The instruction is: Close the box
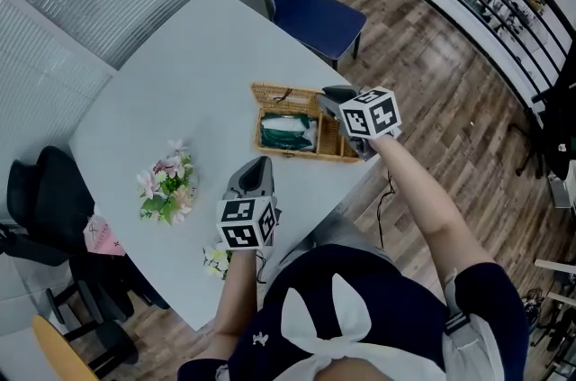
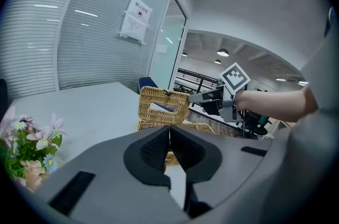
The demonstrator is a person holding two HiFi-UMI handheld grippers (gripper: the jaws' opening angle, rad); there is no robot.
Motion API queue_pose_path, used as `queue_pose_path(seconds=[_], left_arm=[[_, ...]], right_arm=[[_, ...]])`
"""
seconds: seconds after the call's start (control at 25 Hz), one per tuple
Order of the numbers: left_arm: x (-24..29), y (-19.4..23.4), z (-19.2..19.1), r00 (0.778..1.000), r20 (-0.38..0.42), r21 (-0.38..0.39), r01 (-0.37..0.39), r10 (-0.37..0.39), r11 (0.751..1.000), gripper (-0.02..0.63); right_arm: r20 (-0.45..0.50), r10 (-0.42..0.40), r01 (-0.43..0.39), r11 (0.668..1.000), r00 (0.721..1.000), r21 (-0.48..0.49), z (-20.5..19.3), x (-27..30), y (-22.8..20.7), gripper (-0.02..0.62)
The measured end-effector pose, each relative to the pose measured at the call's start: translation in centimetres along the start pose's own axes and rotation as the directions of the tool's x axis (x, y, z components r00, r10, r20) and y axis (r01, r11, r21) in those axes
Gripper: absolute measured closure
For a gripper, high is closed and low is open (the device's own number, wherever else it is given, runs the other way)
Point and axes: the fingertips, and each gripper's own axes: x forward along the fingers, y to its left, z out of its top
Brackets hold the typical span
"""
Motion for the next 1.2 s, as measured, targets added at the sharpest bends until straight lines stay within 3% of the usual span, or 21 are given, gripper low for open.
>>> queue_pose_path(seconds=[1.2], left_arm=[[-1.8,0.1,-0.5,1.0,0.019,-0.001,-0.007,0.007,1.0,0.583]], right_arm=[[-0.017,-0.009,0.007,0.994,1.0,-0.106,-1.9,-1.1,2.0,0.508]])
